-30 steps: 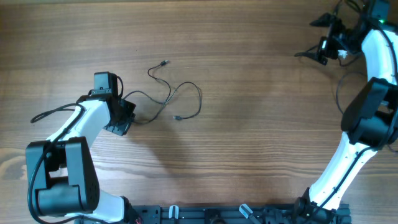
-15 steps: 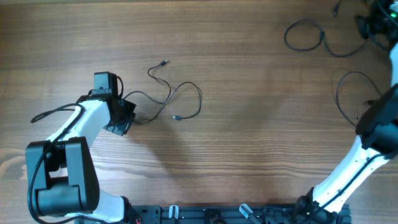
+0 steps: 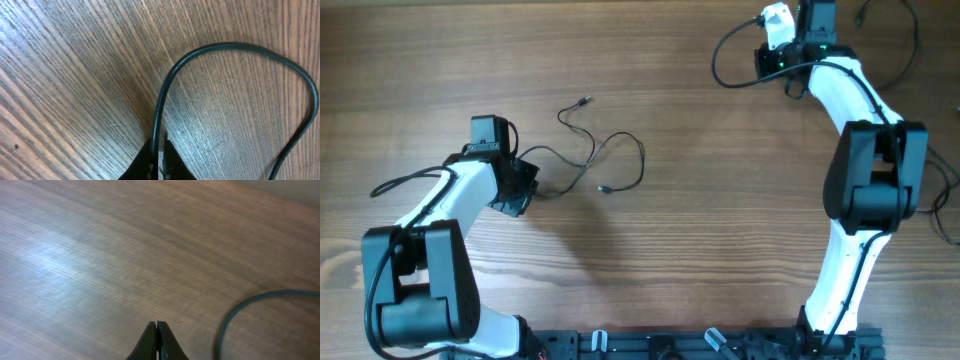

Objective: Untangle cables

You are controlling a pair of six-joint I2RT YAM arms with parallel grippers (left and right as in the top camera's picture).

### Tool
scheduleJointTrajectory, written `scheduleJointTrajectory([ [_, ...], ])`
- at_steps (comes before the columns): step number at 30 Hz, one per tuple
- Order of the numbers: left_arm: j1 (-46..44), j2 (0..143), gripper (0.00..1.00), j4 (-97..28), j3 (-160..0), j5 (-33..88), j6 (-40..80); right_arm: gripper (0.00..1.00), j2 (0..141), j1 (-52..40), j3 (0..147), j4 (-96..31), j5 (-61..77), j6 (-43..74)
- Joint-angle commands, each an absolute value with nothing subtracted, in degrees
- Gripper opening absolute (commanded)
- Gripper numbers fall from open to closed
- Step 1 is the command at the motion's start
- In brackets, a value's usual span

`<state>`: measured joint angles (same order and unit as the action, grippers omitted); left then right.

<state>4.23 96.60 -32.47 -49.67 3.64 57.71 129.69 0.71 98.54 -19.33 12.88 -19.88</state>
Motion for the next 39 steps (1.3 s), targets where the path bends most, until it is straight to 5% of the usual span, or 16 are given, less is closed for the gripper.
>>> scheduleJointTrajectory([
  [1, 3.9, 98.0, 0.08, -32.4, -48.7, 3.9, 57.4, 0.05, 133.7, 1.1, 98.1, -18.2, 8.8, -22.7],
  [7, 3.9, 98.0, 0.08, -32.3, -48.7, 4.1, 57.4, 0.05, 138.6, 3.5, 97.9, -19.3, 8.4, -27.2],
  [10, 3.9, 98.0, 0.08, -32.8, -48.7, 4.1, 57.4, 0.04, 141.3, 8.1, 97.9, -12.1, -7.8, -28.6],
  [18, 3.9, 98.0, 0.05, -33.1, -48.7, 8.3, 57.4, 0.05, 141.3, 18.4, 102.5, -8.0, 1.5, -20.0],
  [20, 3.7, 98.0, 0.04, -32.2, -48.7, 11.3, 57.4, 0.21, 139.3, 18.3, 106.2, -12.8, 6.4, -13.9],
  [22, 0.9, 98.0, 0.04, -26.9, -48.7, 16.8, 55.4, 0.81, 133.9, 18.3, 108.7, -21.5, 16.4, -11.4],
  [23, -1.2, 98.0, 0.06, -23.8, -48.7, 17.2, 55.2, 1.0, 131.5, 18.3, 108.7, -24.1, 20.2, -11.4],
  [29, -19.3, 97.8, 0.13, -5.7, -48.8, 13.5, 55.2, 1.0, 116.7, 17.4, 108.7, -41.8, 38.6, 3.6],
  [33, -17.5, 93.0, 0.14, -17.1, -48.8, 9.9, 50.8, 1.0, 116.4, 10.0, 108.2, -57.6, 39.4, 3.6],
  [39, -12.3, 81.5, 0.33, -30.1, -48.8, -2.5, 45.2, 1.0, 116.5, -7.1, 99.9, -61.5, 32.5, 20.7],
])
